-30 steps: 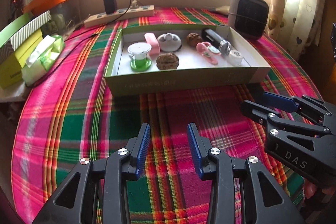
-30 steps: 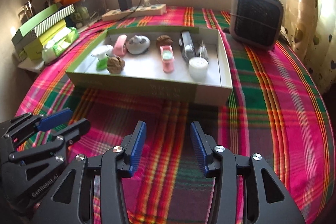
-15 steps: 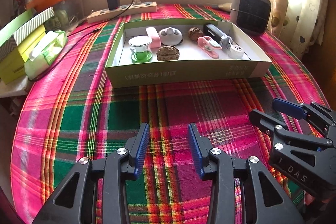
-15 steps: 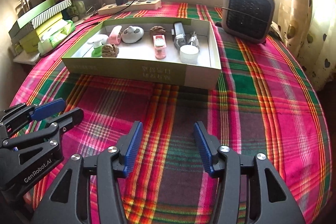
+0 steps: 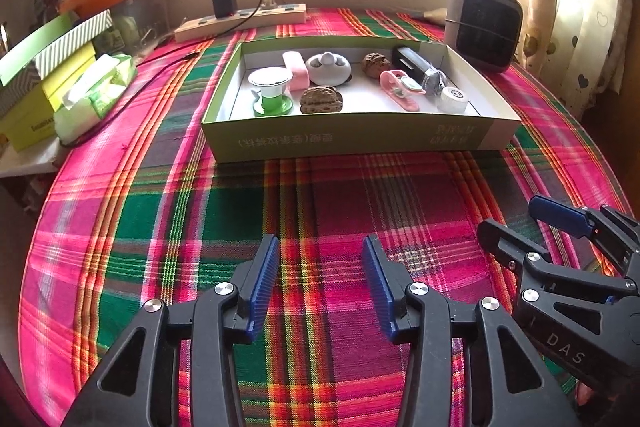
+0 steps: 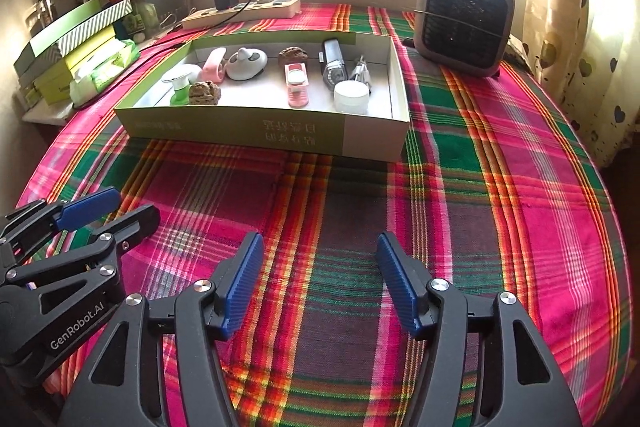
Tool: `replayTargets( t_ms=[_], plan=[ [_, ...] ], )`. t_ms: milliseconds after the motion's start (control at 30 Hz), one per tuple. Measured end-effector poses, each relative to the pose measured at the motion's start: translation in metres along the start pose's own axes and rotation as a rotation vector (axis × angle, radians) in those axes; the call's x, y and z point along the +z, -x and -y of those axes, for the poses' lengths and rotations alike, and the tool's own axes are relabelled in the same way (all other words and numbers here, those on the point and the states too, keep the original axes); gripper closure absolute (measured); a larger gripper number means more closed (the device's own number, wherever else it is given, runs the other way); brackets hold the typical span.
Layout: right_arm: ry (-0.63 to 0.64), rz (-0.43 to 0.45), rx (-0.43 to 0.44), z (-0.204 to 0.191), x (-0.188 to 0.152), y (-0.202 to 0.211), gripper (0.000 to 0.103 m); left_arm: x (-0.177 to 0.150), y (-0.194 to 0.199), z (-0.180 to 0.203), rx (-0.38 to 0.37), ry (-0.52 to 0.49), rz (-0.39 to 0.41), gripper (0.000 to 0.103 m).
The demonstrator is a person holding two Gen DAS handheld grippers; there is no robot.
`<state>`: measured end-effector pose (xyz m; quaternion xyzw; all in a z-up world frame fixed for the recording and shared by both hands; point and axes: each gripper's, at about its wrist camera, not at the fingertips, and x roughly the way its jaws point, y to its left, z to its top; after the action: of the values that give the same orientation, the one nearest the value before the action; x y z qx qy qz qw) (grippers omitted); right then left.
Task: Organize objects
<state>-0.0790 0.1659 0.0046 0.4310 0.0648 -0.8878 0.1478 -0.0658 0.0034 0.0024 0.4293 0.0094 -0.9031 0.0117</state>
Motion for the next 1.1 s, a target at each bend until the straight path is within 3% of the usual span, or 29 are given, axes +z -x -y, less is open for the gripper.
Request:
replayTargets(
  t_ms=[300, 1100],
  plan=[
    [0.015, -0.005, 0.005, -0.0034, -0.0003, -0.0014, 0.036, 0.0001, -0.0002, -0.0001, 0.0, 0.0, 0.0, 0.061],
    [0.018, -0.006, 0.003, -0.0035, -0.0003, -0.0014, 0.035, 0.0002, 0.0002, -0.0003, -0.001, 0.0, 0.0, 0.06]
  ],
)
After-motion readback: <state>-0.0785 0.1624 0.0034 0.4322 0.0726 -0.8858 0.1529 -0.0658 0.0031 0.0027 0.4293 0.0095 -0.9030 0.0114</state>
